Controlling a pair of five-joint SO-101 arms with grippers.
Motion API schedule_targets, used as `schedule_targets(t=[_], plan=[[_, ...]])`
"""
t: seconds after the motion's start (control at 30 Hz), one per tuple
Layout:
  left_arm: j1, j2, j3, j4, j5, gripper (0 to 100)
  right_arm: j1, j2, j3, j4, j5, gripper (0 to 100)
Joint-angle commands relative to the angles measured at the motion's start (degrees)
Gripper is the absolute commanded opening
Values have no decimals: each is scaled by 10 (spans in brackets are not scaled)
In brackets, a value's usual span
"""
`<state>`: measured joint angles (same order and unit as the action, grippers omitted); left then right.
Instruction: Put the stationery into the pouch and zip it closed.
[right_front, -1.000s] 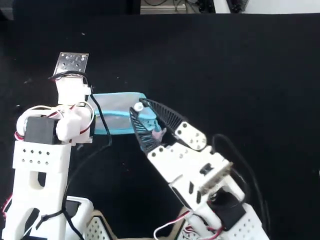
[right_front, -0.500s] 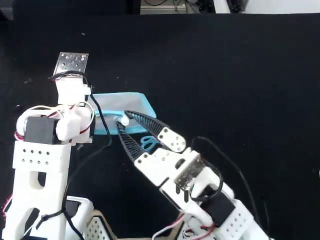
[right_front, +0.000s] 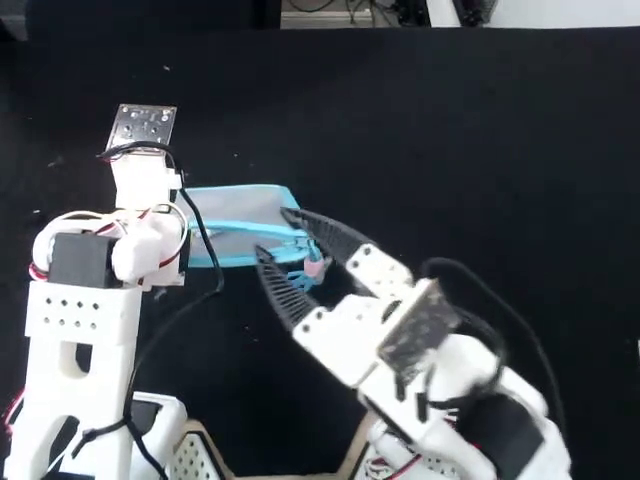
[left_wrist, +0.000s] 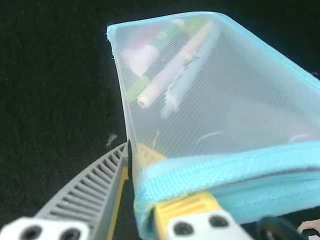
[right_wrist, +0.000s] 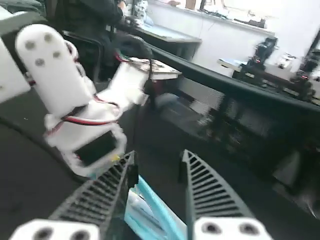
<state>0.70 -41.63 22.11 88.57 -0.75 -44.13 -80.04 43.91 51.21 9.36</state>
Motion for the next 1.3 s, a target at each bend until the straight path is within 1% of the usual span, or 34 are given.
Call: schedule_targets(t=[0.0,0.07,0.13,0.37,0.5,0.6,0.73,0.83,0.93,1.03,1.17,1.27], plan=[[4,-4,-2,-4,-4,32,125,11,-58,64,-6,68],[4,-4,-2,-4,-4,32,171,12,-33,67,-6,57],[4,-4,-2,-4,-4,32,186,12,7,66,-7,77],[4,-4,-2,-4,-4,32,186,12,138,65,-4,237],[4,-2,-2,-4,-4,32,186,11,188,63,-3,260],[4,0,-2,-4,-4,32,185,11,240,18,-3,261],[4,0,-2,-2,-6,32,181,11,309,-73,-3,260],[4,-1,-2,-1,-26,32,166,11,320,-96,-3,259],[4,1,-2,-2,-34,31,171,-6,312,-69,-2,260],[4,2,0,-4,-34,31,171,-67,291,6,-2,260],[4,2,7,-5,-34,31,168,-184,274,102,-2,258],[4,2,7,-5,-34,32,168,-253,288,116,-2,258]])
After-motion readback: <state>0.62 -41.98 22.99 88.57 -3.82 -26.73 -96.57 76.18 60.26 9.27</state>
